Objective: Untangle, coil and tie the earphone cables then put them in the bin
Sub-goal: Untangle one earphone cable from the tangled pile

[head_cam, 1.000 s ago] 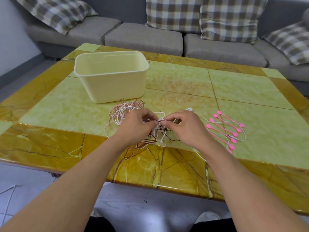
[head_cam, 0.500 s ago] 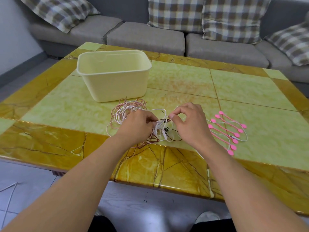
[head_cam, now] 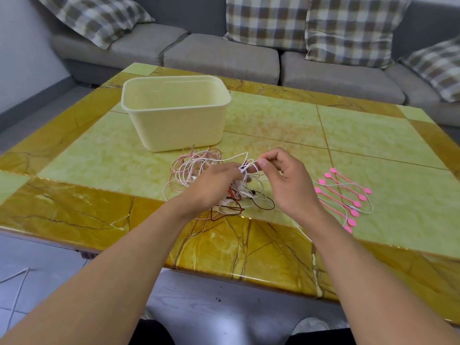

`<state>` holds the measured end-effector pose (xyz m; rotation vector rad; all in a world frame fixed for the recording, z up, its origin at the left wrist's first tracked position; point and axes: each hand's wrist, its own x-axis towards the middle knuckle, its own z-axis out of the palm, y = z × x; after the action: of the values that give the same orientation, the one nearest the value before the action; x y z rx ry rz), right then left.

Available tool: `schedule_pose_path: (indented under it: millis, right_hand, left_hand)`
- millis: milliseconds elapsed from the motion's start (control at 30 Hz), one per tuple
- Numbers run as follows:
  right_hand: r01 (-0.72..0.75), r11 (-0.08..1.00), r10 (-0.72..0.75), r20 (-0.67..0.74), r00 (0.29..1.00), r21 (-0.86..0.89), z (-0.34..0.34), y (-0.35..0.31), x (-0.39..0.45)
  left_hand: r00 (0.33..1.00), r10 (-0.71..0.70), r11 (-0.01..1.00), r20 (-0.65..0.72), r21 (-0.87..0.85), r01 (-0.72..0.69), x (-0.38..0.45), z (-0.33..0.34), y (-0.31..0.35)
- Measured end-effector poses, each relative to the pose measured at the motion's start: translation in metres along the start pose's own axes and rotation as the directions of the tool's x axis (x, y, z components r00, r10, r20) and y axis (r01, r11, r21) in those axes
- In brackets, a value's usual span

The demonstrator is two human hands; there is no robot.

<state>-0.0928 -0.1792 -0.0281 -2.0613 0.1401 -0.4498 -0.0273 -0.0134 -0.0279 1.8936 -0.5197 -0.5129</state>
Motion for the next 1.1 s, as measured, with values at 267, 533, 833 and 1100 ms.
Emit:
schedule_pose_path:
  millis: [267,533,833,1100]
  right_hand:
    - [-0.073,0.994,0.07,-0.032,0.997,-0.085,-0.006,-0.001,-0.002]
    - [-0.088,0.995,0.087,-0.015,0.996,-0.047,-0.006,-0.002,-0.003]
    - [-0.236,0.969,0.24,-0.05,0.969,0.076,-0.012,-0.003,0.0]
    - [-0.327,0.938,0.325,0.041,0.945,0.116,-0.011,-0.005,-0.002]
  left_hand:
    - [0.971,0.066,0.998,-0.231,0.025,-0.062,0.007,0.002,-0.012]
    - [0.964,0.099,0.993,-0.247,0.08,-0.081,0.007,0.001,-0.009]
    - [0.985,0.143,0.989,-0.094,0.05,-0.139,0.004,-0.002,-0.01]
    - [0.977,0.187,0.976,-0.103,-0.09,-0.196,0.002,-0.003,-0.01]
